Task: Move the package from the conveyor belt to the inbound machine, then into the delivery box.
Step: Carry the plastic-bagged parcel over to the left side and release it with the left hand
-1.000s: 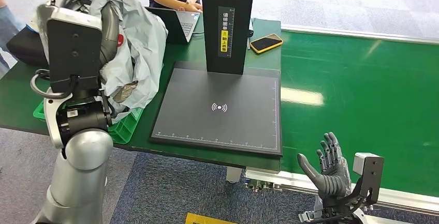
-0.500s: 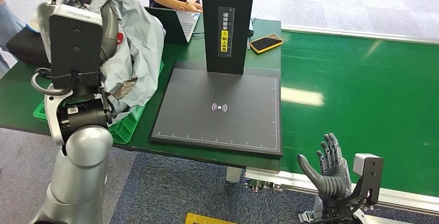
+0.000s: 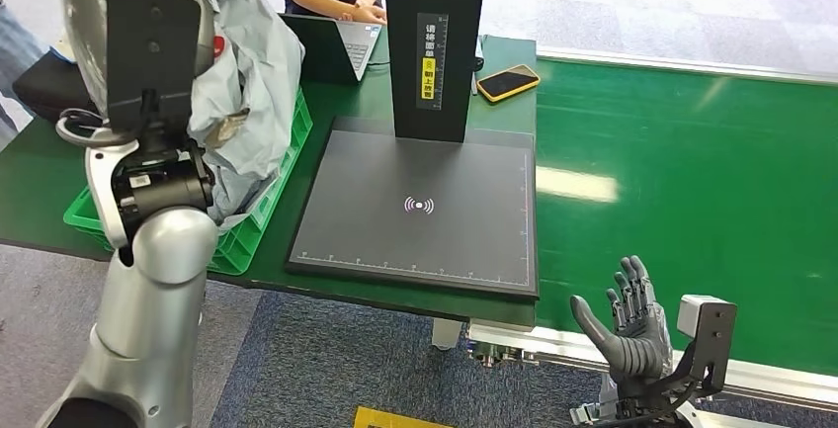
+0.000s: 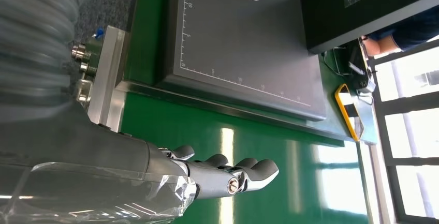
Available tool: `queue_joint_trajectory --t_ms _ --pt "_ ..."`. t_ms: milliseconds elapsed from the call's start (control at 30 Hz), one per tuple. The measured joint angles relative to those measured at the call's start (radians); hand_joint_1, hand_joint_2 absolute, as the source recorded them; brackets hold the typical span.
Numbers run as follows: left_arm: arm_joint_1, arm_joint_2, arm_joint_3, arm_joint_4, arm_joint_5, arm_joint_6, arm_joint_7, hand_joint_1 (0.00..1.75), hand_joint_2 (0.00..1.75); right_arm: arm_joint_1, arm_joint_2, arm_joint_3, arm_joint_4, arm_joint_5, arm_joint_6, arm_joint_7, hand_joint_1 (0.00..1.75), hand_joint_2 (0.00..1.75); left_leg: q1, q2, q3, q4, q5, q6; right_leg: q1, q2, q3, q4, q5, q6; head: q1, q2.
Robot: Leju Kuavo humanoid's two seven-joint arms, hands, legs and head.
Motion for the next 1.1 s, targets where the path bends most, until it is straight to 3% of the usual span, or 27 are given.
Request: queue_joint_trajectory --t_ms 100,500,767,1100 --pt "-0.061 0.001 0.042 0.112 -0.073 0.009 0.068 1.75 1.75 -0.010 0.002 0.000 0.000 0.015 0.011 0.020 0.00 1.75 0.000 0.000 0.000 0.000 0.001 -0.001 0.000 0.001 0.000 0.000 0.001 -0.001 0.000 0.000" --pt "-0.211 0.007 0.227 0.465 -0.237 0.015 0.120 1.75 1.75 -0.046 0.004 0.000 0.009 0.049 0.046 0.039 0.00 1.75 0.001 0.001 0.000 0.000 0.002 -0.002 0.001 0.001 -0.001 0.001 0.002 -0.002 0.000 0.000" --pt "-0.249 0.018 0.288 0.606 -0.288 0.028 0.133 1.75 1.75 -0.065 0.004 0.000 0.029 0.050 0.054 0.040 0.00 1.75 0.001 0.001 0.000 0.000 0.002 -0.002 0.001 0.001 -0.001 0.001 0.002 -0.002 0.000 0.000" --pt "-0.254 0.019 0.293 0.705 -0.361 0.025 0.149 1.75 1.75 -0.086 0.004 0.000 0.051 0.051 0.064 0.039 0.00 1.75 0.001 0.001 -0.001 0.000 0.002 -0.002 0.001 0.001 -0.001 0.001 0.002 -0.002 0.000 0.000"
